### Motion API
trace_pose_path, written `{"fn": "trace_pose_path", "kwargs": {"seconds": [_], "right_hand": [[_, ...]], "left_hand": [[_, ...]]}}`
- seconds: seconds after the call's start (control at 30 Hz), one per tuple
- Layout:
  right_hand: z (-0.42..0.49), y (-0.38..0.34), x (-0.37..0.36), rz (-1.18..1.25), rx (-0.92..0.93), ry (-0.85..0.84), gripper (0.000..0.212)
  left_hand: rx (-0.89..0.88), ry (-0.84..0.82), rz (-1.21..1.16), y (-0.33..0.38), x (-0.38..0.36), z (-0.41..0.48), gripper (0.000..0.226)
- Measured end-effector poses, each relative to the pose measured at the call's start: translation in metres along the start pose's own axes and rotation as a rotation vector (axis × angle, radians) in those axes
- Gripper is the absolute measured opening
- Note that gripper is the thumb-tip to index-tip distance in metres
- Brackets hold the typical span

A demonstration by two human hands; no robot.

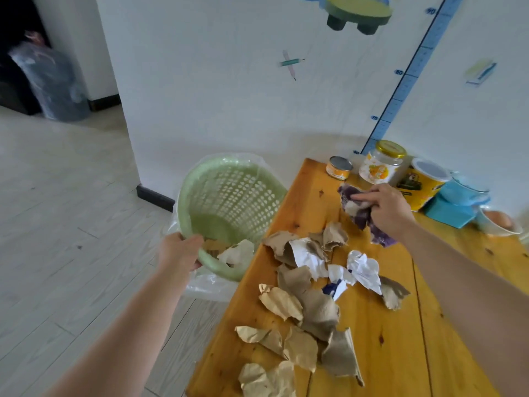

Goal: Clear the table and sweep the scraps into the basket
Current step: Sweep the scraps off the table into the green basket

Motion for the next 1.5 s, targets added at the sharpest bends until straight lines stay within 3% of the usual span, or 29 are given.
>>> {"fn": "trace_pose_path", "kwargs": {"seconds": [0.2, 0.33, 0.77, 1.5], "right_hand": [[-0.063, 0.084, 0.021, -0.023, -0.380, -0.068, 0.050], [-0.104, 0.095, 0.021, 0.036, -0.459, -0.109, 0.032], [-0.088, -0.018, -0.030, -0.054, -0.398, -0.029, 0.038], [-0.048, -0.147, -0.085, 0.020, -0.112, -0.191, 0.049]], "left_hand": [[-0.051, 0.054, 0.037, 0.009, 0.019, -0.003, 0.008], [-0.068, 0.082, 0.090, 0.014, 0.029, -0.006, 0.011], [-0.096, 0.016, 0.140, 0.009, 0.020, -0.012, 0.004], [-0.002, -0.004, 0.063, -0.011, 0.019, -0.015, 0.010]]}}
Point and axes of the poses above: each hand's wrist, its own z-axis towards the middle knuckle, its own x-axis out of the back of the hand, y = z × x, the point moved 6 cm from there along z, towards the middle knuckle, and after that the axes turned 2 degrees about -x, right-handed, at the moved point
